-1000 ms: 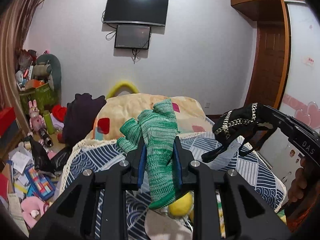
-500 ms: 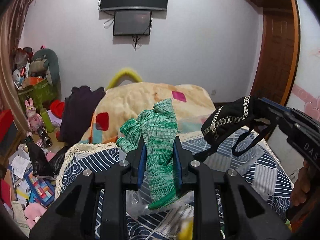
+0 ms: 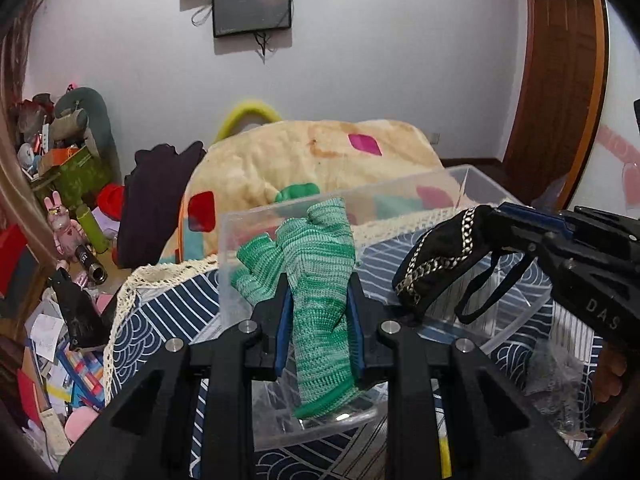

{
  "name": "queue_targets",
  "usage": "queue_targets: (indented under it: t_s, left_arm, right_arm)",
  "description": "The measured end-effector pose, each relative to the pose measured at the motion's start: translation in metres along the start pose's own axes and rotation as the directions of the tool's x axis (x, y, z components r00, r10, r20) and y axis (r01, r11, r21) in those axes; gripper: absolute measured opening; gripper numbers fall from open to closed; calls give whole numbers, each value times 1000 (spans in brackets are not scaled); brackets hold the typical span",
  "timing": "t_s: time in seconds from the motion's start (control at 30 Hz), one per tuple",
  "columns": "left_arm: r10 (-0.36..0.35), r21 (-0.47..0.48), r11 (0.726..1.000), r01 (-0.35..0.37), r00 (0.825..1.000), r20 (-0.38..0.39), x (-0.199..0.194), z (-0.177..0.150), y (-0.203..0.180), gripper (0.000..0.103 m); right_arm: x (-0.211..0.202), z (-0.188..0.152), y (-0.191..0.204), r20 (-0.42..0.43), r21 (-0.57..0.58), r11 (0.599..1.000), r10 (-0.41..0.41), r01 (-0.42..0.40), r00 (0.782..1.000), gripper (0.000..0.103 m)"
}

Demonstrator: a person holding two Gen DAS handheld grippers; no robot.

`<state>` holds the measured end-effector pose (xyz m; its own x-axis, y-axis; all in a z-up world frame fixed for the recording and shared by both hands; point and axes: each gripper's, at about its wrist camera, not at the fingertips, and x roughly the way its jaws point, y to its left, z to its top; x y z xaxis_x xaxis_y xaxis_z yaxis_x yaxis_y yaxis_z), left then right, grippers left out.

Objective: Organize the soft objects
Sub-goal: 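Grasp the green glove with the left gripper while the right grasps the black chain bag, drop both in box, then grasp the yellow ball with the left gripper while the right grasps the grey sock bag, place both in box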

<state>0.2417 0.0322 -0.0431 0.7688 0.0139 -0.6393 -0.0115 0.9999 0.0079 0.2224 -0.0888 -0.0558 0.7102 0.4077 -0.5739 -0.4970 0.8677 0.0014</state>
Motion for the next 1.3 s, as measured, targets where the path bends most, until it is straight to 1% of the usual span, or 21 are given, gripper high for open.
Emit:
queue_targets:
  t_s: [0.1, 0.17, 0.23, 0.27, 0.3, 0.37, 0.53, 0.6, 0.63, 0.67, 0.73, 0.8, 0.9, 0.97, 1.13, 1.2, 1.27, 1.3]
  left_arm:
    - [-4, -1, 1000, 4, 999, -34, 8, 0, 0, 25]
    - [7, 0, 1000, -7, 998, -55, 13, -2, 0, 25]
    - [1, -2, 1000, -1, 998, -64, 15, -3, 0, 25]
    - [-3, -1, 1000, 3, 998, -68, 15, -3, 0, 29]
    - [-4, -1, 1000, 4, 997, -72, 14, -3, 0, 31]
    - [-12, -6, 1000, 11, 997, -78, 14, -3, 1, 39]
    - [-6, -3, 1000, 6, 999, -50, 3, -4, 1, 49]
    - [-2, 3, 1000, 2, 999, -41, -3, -4, 1, 53]
    - [4, 7, 1000, -3, 999, -34, -6, -5, 1, 56]
    - [12, 10, 1000, -12, 1000, -23, -10, -5, 1, 59]
    - [11, 7, 1000, -11, 1000, -7, -18, -6, 2, 60]
    - [6, 4, 1000, -6, 1000, 3, -26, -7, 2, 63]
    - [-1, 1, 1000, 1, 1000, 23, -39, -8, 1, 69]
    - [-9, -3, 1000, 9, 999, 42, -49, -8, 1, 73]
    - [-6, 0, 1000, 6, 996, 93, -75, -11, -1, 76]
    - [-9, 5, 1000, 8, 995, 98, -83, -15, -2, 79]
    - [-17, 9, 1000, 16, 995, 97, -88, -20, -4, 87]
    - [-23, 10, 1000, 23, 995, 93, -90, -24, -5, 88]
  right_arm:
    - [4, -2, 0, -37, -11, 1000, -3, 2, 999, 13]
    - [5, -2, -1, -50, -15, 1000, -5, 4, 999, 13]
    - [3, -3, 0, -58, -21, 1000, -1, 0, 998, 15]
    - [3, -3, 0, -61, -22, 1000, 1, -3, 998, 17]
    - [1, -3, 0, -62, -24, 1000, 0, -2, 998, 17]
    - [0, -2, 1, -62, -30, 1000, 0, -1, 998, 18]
    - [-3, 0, 3, -61, -37, 999, 5, -8, 998, 22]
    - [-7, 0, 2, -56, -36, 999, 12, -14, 998, 27]
    - [-9, 0, 3, -53, -36, 999, 15, -17, 998, 34]
    - [-13, 0, 2, -43, -33, 999, 21, -22, 999, 42]
    - [-22, 1, 2, -14, -29, 999, 20, -20, 1000, 47]
    - [-29, 2, 2, 9, -30, 999, 15, -14, 1000, 47]
    - [-43, 4, 1, 44, -30, 1000, 8, -7, 999, 50]
    - [-54, 6, 1, 78, -26, 1000, 11, -9, 997, 53]
    - [-81, 3, 1, 145, -26, 1000, 17, -14, 989, 64]
    - [-87, 0, 2, 160, -31, 999, 16, -11, 987, 65]
    - [-91, -5, 3, 165, -33, 999, 16, -10, 986, 65]
    - [-92, -8, 3, 163, -32, 999, 17, -12, 986, 65]
